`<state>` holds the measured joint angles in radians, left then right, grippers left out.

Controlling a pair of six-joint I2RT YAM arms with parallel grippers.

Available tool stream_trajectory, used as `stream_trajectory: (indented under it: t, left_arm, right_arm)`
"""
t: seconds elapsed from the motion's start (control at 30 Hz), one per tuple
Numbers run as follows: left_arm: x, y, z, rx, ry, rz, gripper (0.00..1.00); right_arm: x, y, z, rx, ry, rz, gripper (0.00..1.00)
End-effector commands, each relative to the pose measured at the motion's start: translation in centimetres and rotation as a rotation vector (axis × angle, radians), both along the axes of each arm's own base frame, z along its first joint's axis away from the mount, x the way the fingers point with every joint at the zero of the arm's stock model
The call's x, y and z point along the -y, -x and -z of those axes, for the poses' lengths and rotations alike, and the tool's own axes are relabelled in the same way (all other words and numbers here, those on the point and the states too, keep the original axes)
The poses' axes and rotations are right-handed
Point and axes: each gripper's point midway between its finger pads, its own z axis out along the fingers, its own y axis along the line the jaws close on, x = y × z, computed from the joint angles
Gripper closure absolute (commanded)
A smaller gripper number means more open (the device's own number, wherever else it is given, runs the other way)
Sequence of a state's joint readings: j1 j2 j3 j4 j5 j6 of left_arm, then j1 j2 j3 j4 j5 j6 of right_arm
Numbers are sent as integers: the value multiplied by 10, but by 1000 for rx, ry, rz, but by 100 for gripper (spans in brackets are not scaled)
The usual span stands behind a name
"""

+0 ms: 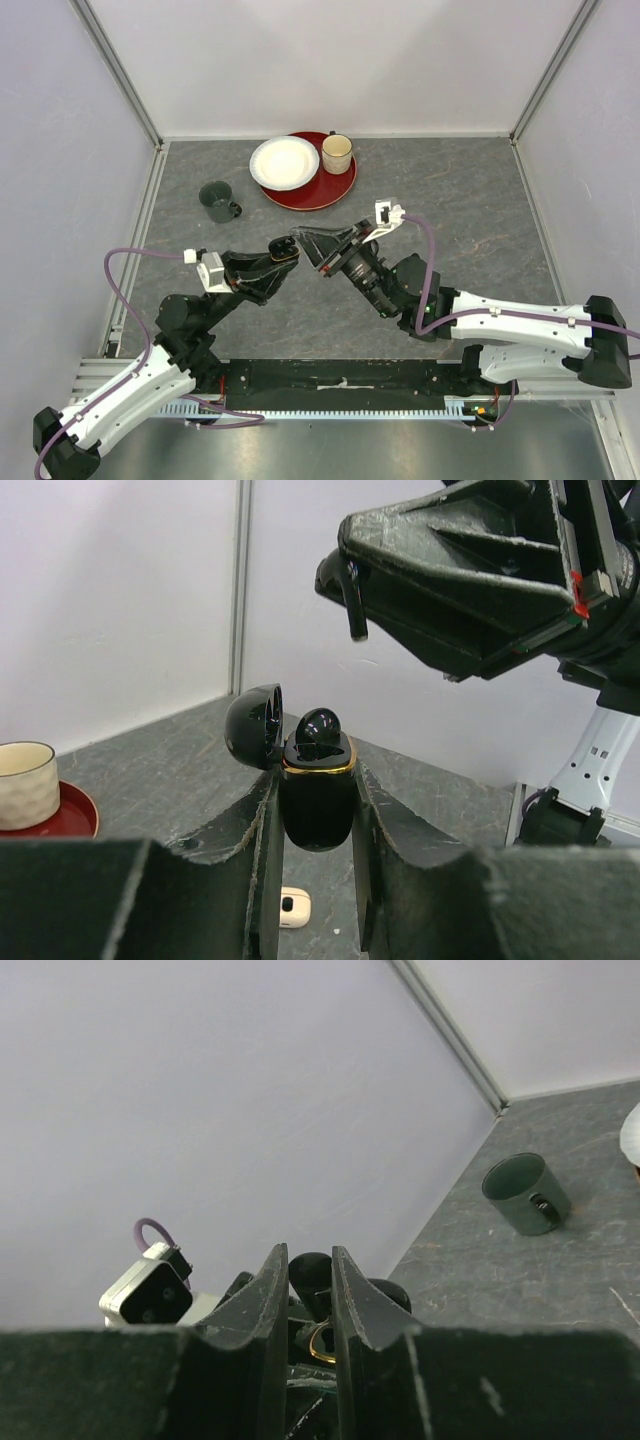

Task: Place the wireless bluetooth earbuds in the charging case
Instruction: Place the earbud in the charging case.

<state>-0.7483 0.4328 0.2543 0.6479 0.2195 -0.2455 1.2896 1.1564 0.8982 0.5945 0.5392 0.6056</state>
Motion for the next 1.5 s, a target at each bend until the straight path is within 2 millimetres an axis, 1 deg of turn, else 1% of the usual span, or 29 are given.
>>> stream_trajectory:
  t: [0.0,0.03,0.17,0.23,0.27,0.33,0.37,0.57,0.77,1.07,1.27,1.37,1.47]
  left_arm:
    - [-3,5,-18,101,29,-9,98]
    - [-3,5,-18,98,29,-8,98]
    - [-3,5,-18,97,31,-5,98]
    - [-3,5,-18,97,31,-5,98]
    - [-2,5,-18,97,29,-2,98]
    - [-2,5,-18,95,28,0,98]
    - [-2,5,-18,95,28,0,98]
    - [-2,6,-20,95,32,3,98]
    - [-4,7,-24,98,46,1,98]
    - [-7,9,-30,110,58,-4,98]
    - [-6,11,-30,116,57,6,98]
    - [-6,11,-29,118,52,8,98]
    - [-5,11,-25,112,46,11,98]
  right_arm:
    - [-8,13,-33,32,-94,-64,100]
    - [-9,14,-34,34,-91,-65,100]
    - [-17,15,-27,29,-68,-76,100]
    - [-21,17,-27,30,-64,-88,100]
    - [-26,17,-22,26,-44,-92,100]
    - [-29,19,-22,27,-37,-99,100]
    - [-33,18,-17,22,-19,-97,100]
    - [-38,17,-6,25,42,-71,100]
    - [-40,17,4,34,107,-27,100]
    - [-36,15,15,47,178,51,100]
    - [-33,13,11,47,172,69,100]
    - [-33,12,3,46,149,74,100]
    - [-34,14,-8,52,118,68,100]
